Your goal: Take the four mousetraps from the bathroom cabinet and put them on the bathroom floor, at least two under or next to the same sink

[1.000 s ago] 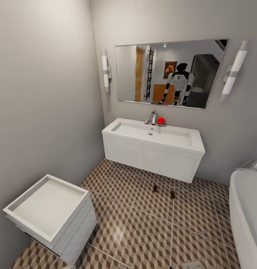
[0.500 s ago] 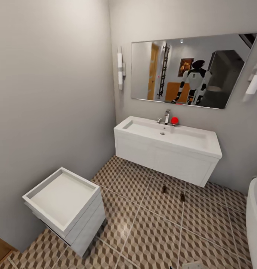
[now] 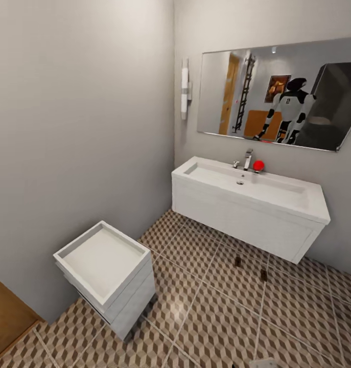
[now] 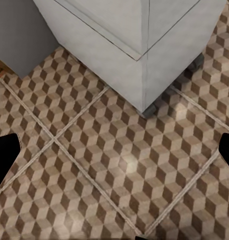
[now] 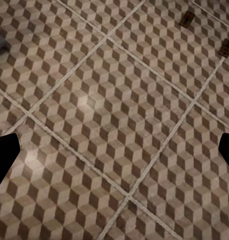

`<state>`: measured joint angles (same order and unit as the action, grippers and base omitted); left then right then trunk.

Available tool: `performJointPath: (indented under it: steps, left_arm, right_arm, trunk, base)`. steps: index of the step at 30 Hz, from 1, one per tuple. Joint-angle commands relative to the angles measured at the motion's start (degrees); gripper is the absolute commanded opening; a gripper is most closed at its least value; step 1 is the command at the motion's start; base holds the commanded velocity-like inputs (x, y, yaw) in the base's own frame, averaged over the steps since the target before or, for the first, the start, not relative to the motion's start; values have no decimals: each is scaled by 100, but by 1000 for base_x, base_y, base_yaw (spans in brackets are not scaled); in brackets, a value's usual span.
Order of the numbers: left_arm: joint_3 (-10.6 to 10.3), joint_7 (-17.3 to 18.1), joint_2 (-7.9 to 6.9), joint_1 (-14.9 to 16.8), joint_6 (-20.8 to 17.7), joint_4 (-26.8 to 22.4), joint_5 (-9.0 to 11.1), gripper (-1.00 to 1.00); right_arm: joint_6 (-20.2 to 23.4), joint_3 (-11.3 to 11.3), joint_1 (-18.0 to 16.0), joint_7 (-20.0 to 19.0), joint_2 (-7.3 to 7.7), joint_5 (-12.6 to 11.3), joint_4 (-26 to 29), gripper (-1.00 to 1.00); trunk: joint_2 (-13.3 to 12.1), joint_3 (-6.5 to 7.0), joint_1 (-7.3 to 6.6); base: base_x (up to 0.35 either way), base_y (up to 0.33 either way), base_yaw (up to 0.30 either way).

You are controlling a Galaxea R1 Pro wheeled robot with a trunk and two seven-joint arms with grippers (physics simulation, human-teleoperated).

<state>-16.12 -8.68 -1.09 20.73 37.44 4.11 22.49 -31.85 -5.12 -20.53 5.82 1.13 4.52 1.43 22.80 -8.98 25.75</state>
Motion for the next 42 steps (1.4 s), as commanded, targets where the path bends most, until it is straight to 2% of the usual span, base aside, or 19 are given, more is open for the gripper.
performJointPath:
  steps: [1,42]
  left_arm:
    - [-49,-28,4,10,25,20,10,100]
    - [-49,-28,14,10,-8,20,10,100]
  right_arm:
    - [-6,-41,-4,59,1,48,-5,100]
    - [3,-42,-4,59,-5,48,-12,100]
  trunk:
    - [12,-18,3]
    - [12,-277,3]
  base:
    - [0,0,221]
    - [0,0,221]
